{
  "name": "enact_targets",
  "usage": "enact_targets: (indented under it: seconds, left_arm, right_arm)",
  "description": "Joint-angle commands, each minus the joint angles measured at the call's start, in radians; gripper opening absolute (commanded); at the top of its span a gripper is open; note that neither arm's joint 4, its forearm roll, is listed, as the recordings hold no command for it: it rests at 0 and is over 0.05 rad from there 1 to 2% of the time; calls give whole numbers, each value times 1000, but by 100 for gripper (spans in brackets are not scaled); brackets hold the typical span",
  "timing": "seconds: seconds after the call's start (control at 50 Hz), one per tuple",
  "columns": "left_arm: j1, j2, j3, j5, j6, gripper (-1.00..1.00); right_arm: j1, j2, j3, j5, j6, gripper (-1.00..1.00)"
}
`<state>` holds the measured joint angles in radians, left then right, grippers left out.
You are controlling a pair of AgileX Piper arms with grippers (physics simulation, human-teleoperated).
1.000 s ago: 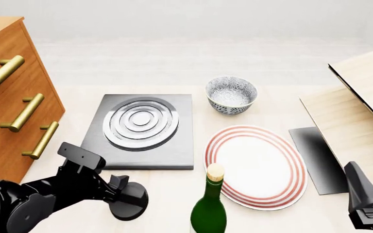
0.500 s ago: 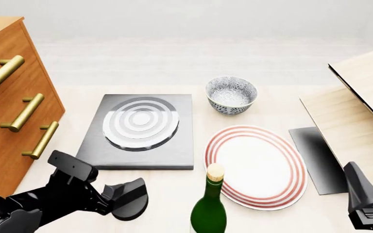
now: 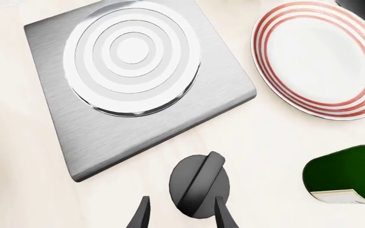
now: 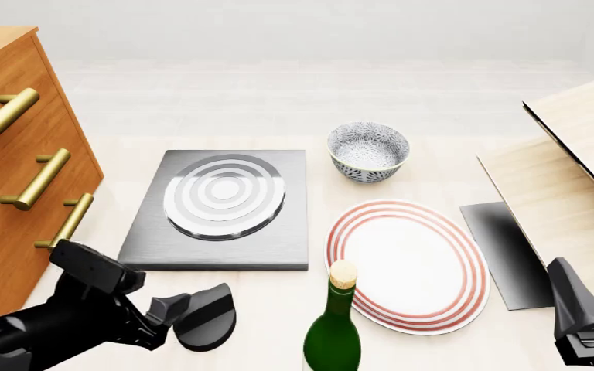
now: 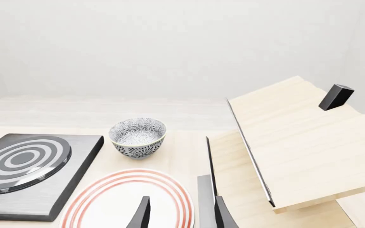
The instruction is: Turn on the stove.
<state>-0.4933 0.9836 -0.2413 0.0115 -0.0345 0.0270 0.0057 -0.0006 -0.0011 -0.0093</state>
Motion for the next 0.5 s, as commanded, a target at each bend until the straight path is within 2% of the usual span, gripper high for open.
enact_targets:
  seconds: [0.02, 0.36, 0.4, 0.5]
  left_arm:
    - [18, -182, -41, 164, 1, 100]
    - [56, -380, -94, 309, -15, 100]
    - [88, -445, -114, 367, 25, 100]
    - [96, -511, -158, 447, 23, 100]
  right_arm:
    - [1, 0, 0, 0, -2, 100]
    - [-1, 1, 0, 0, -1, 100]
    - [0, 1, 0, 0, -1, 100]
    - [2, 2, 0, 0, -3, 100]
